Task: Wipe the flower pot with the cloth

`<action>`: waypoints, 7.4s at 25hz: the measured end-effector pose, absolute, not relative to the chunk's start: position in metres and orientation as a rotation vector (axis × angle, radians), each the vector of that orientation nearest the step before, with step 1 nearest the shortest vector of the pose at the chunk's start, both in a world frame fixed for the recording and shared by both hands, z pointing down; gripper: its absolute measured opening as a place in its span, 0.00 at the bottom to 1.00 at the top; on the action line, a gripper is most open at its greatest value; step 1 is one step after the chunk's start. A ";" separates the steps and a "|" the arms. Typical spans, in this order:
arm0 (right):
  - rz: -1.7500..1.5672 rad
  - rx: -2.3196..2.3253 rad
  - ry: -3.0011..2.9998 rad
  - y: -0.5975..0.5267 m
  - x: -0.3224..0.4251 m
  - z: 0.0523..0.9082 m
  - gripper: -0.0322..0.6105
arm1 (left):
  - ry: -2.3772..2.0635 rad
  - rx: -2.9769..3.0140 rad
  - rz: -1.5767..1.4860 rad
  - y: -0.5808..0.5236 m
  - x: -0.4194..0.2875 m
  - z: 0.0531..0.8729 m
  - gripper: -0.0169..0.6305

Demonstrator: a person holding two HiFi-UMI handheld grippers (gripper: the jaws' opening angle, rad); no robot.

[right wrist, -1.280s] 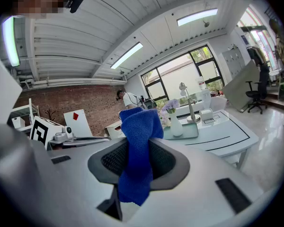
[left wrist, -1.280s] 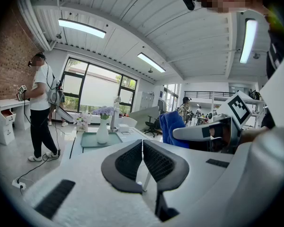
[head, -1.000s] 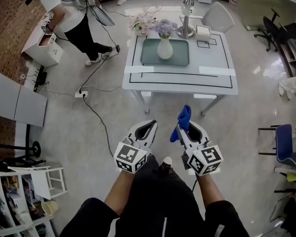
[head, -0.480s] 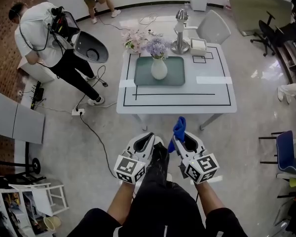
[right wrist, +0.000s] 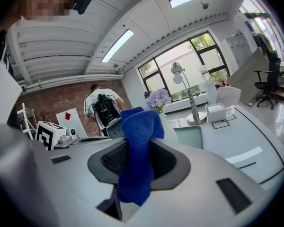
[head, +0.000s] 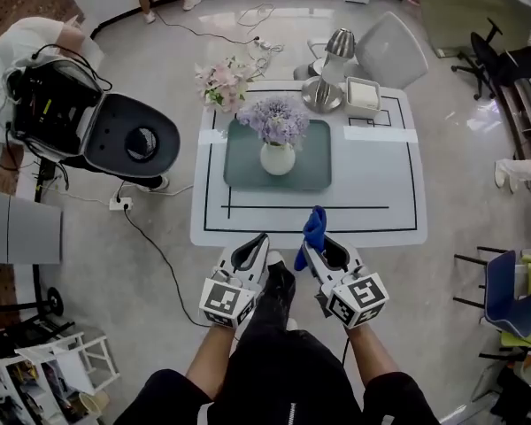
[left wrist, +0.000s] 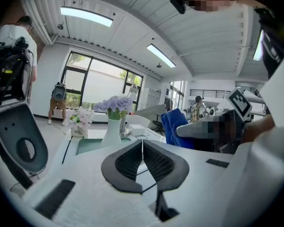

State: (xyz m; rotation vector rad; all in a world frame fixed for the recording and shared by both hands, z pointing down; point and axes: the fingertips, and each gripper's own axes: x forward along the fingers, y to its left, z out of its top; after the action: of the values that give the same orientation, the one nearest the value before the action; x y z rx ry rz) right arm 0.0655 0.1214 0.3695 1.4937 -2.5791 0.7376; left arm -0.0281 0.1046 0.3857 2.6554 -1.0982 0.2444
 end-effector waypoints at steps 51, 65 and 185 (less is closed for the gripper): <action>0.748 0.468 -2.566 -0.151 0.094 0.511 0.23 | -1.445 2.378 0.366 -0.050 0.036 0.461 0.05; 0.859 0.367 -2.701 -0.158 0.073 0.494 0.22 | -1.471 2.343 0.413 -0.042 0.027 0.467 0.05; 0.600 1.708 -2.460 0.109 0.009 0.347 0.22 | -1.160 2.685 0.185 0.115 -0.090 0.345 0.05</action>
State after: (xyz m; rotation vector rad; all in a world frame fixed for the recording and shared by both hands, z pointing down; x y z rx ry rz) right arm 0.0088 0.1094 0.3465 1.7082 -2.4604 0.6000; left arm -0.0898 0.1151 0.3448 2.6855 -1.1601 0.1854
